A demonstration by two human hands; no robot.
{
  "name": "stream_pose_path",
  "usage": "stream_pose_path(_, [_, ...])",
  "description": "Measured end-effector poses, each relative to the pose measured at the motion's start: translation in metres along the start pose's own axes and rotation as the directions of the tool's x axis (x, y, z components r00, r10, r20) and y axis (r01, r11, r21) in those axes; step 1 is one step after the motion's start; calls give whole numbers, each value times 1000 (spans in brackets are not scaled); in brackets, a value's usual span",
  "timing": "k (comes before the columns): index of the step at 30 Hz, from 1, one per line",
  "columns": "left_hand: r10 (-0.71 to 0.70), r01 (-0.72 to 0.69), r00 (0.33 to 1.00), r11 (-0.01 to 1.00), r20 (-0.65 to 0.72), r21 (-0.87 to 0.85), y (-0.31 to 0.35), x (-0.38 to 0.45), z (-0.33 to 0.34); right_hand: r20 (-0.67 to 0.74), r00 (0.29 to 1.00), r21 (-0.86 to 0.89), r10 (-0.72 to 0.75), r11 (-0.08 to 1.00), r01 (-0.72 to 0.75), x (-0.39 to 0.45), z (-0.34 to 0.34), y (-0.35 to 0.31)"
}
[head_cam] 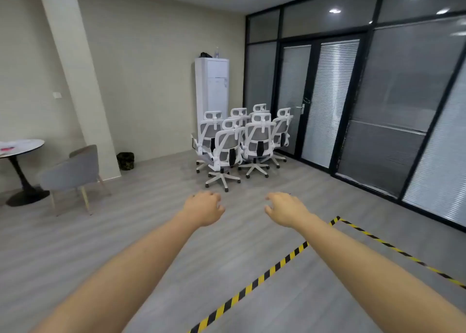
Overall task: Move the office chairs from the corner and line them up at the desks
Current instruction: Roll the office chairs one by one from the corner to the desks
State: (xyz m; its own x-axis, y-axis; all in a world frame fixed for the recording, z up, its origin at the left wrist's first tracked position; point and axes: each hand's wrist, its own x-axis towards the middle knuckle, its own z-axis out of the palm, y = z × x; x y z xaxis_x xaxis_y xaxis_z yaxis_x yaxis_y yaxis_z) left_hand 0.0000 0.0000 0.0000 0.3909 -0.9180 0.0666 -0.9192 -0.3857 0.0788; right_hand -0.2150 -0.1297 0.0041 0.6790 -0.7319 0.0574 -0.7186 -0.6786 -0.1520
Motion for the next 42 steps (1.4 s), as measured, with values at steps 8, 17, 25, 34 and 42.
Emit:
stream_pose_path(8, [29,-30,999,999,36,44,-6,159,11,-40,999,-76,6,997,-9,142,1,44])
stream_pose_path(17, [23,-26,999,998,40,66,19,373,47,-48,998,-127,-32,992,26,343,24,150])
stream_pose_path(25, [-16,17,999,999,-32,42,7,554,67,-26,996,-159,-83,984,78,537,31,210])
stream_pose_path(34, [-31,33,999,998,-40,51,-60,761,110,-22,991,-155,-132,980,127,761,74,225])
stream_pose_path(42, [-29,30,999,998,-32,51,-113,961,117,-26,993,-130,-112,986,108,953,80,243])
